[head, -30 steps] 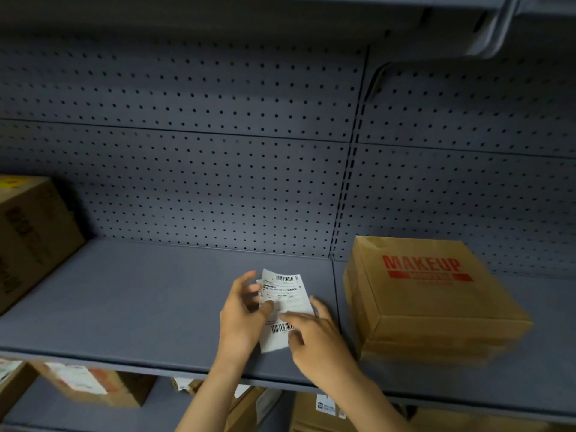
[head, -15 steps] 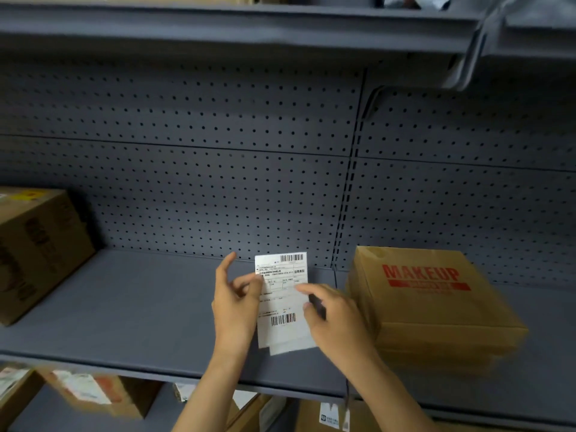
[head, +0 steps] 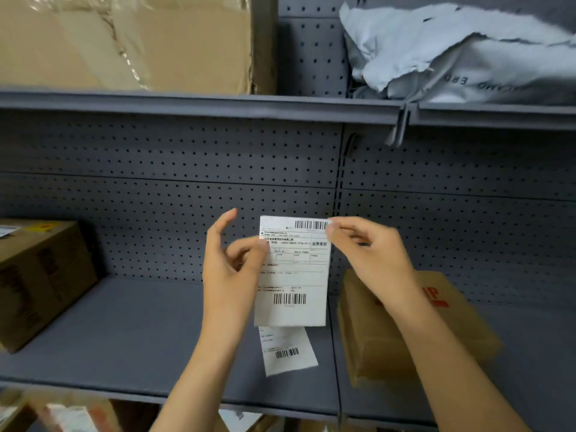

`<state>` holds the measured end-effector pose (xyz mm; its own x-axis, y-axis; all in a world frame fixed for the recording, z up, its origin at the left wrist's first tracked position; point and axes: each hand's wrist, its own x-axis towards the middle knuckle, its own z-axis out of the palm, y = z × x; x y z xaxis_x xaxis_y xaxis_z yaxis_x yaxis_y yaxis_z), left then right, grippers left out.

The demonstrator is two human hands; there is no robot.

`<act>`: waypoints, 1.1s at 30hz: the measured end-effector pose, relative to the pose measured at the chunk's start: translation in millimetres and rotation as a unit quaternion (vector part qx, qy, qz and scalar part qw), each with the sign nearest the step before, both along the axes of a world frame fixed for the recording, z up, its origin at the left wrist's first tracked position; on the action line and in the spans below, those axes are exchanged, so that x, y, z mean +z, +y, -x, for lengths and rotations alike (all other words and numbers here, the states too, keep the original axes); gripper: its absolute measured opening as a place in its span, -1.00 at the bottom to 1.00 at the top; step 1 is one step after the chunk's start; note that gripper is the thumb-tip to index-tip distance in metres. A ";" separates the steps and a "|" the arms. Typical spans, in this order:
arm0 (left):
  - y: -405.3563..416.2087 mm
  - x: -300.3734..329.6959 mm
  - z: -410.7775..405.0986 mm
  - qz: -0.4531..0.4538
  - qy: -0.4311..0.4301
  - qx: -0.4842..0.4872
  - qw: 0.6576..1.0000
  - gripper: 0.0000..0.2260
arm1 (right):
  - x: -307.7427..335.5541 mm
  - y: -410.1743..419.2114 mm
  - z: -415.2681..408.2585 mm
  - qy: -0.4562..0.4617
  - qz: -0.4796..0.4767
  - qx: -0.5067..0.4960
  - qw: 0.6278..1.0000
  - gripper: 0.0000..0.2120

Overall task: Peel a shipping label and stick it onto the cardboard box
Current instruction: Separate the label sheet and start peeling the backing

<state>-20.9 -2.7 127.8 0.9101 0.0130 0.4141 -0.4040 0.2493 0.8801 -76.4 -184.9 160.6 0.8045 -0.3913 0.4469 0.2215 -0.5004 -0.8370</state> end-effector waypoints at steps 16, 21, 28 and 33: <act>-38.9 32.7 41.3 -0.220 -0.238 0.156 0.933 -0.84 | 25.8 4.3 38.7 -0.029 -0.081 0.061 0.994 -0.87; -46.4 32.3 47.9 -0.209 -0.243 0.111 0.941 -0.87 | 24.2 2.0 44.0 -0.032 -0.120 0.083 0.989 -0.85; -49.0 34.9 53.5 -0.189 -0.179 0.045 0.964 -0.88 | 27.9 -4.3 51.2 -0.023 -0.162 0.109 0.981 -0.86; -50.3 35.6 51.9 -0.186 -0.156 0.019 0.970 -0.89 | 27.6 -9.7 51.1 -0.014 -0.169 0.127 0.977 -0.85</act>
